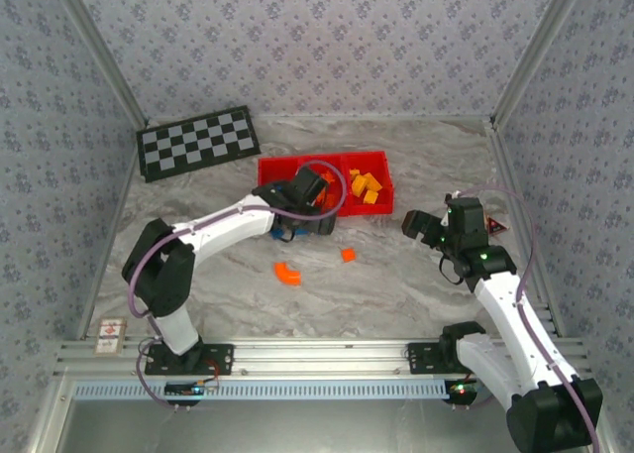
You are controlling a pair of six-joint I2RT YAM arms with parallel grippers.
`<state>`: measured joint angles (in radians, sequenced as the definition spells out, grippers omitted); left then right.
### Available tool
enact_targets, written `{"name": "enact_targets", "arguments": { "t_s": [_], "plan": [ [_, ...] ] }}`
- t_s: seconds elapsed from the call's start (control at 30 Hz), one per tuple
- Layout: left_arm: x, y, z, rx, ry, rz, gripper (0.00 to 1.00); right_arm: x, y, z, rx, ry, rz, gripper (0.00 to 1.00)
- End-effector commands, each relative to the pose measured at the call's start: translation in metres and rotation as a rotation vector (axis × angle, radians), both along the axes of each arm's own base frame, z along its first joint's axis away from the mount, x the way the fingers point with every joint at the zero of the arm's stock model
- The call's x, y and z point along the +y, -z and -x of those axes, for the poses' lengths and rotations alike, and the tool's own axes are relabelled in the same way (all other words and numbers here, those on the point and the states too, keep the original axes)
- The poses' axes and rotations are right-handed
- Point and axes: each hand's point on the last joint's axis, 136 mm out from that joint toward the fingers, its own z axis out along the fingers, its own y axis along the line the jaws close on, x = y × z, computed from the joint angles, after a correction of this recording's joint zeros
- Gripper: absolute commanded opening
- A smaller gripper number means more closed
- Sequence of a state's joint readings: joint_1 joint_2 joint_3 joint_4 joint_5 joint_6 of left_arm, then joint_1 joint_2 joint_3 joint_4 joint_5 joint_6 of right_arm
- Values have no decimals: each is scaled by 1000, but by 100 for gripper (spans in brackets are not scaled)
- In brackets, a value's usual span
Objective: Sort the legos into containers by color
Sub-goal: Pick up the lego from the center of the table.
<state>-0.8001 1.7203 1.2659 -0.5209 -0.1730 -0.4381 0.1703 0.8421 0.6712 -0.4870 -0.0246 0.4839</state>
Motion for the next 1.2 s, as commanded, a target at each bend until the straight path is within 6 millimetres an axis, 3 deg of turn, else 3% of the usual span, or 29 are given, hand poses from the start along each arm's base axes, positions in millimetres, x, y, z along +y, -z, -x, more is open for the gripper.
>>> {"name": "enact_targets", "arguments": {
  "t_s": [0.0,0.17,0.3,0.67,1.17],
  "plan": [
    [22,-4,3,-35,-39,-47,97,3,0,-1,-2,-1,-33,100],
    [34,19,9,21,-23,-73,96,4,3,-1,5,2,-40,100],
    [36,30,3,58,-57,-69,91,5,2,-2,5,5,-48,100],
    [24,40,-21,85,-162,-43,67,4,4,1,16,12,-40,100],
    [29,59,-27,111,-277,-41,59,3,7,2,21,12,-33,100]
  ]
}}
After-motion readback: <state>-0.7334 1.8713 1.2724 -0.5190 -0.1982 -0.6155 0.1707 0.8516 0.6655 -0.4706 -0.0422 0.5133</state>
